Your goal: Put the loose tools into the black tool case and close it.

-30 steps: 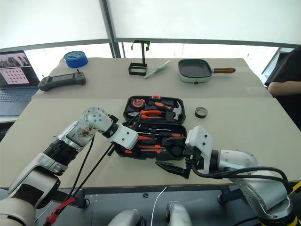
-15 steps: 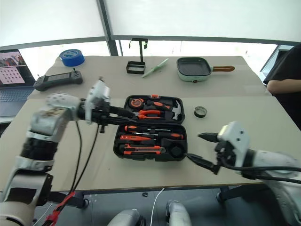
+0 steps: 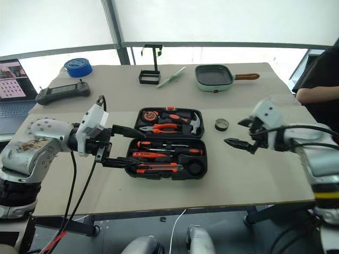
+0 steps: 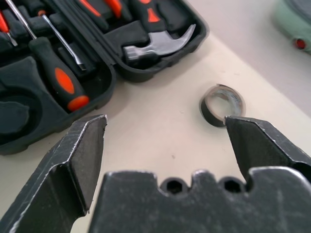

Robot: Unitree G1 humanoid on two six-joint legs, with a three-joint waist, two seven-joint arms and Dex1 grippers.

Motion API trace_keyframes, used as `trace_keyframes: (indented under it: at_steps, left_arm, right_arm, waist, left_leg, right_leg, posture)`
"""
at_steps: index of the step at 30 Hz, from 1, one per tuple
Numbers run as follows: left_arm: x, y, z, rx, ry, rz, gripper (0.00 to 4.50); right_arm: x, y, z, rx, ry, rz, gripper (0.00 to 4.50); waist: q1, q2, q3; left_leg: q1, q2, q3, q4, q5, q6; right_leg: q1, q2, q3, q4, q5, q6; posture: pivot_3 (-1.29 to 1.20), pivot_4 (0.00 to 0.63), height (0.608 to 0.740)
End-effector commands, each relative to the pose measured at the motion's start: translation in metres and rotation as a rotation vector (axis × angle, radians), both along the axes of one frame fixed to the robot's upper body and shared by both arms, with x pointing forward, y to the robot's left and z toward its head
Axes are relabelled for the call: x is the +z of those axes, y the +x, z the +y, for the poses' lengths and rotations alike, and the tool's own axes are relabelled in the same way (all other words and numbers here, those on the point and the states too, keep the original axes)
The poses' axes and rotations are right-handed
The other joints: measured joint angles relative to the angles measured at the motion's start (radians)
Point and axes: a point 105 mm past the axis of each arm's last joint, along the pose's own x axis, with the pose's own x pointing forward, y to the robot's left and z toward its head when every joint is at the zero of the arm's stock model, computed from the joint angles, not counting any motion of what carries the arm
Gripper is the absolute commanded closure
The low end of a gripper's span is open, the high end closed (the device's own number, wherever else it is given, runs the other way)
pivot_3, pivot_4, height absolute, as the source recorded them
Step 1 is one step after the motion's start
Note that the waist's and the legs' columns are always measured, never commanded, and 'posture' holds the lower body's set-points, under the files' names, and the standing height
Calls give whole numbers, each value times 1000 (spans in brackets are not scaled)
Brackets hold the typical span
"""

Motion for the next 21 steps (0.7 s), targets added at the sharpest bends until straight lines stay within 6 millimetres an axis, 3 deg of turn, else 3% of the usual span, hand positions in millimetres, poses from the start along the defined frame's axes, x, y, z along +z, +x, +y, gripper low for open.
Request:
trace_keyframes:
  at_steps: [1,7,21]
  left_arm:
    - [9,0,-1,8,1,-56,66]
    - [8,-2,-1,23,1,-63,66]
    - [3,-3,-1,44,6,-79,66]
  right_arm:
    - [-6,23,-1,19,-133,-2,0]
    - [-21,63,3,-50,-254,40,0]
    - [-24,84,24,-22,-286,-8,0]
  waist:
    - [0,0,0]
    - [-13,1,1]
    - [-44,2,1]
  left_leg:
    - [-2,0,0,0,0,0]
    - [-5,-1,0,1,0,0]
    - [-4,-1,-2,1,2,-4]
  right_leg:
    - [-1,0,-1,0,0,0]
    - [-4,-1,-5,0,0,0]
    - [-4,-2,-5,1,0,-3]
  posture:
    - [0,150,740]
    - [0,150,740]
    - [0,150,740]
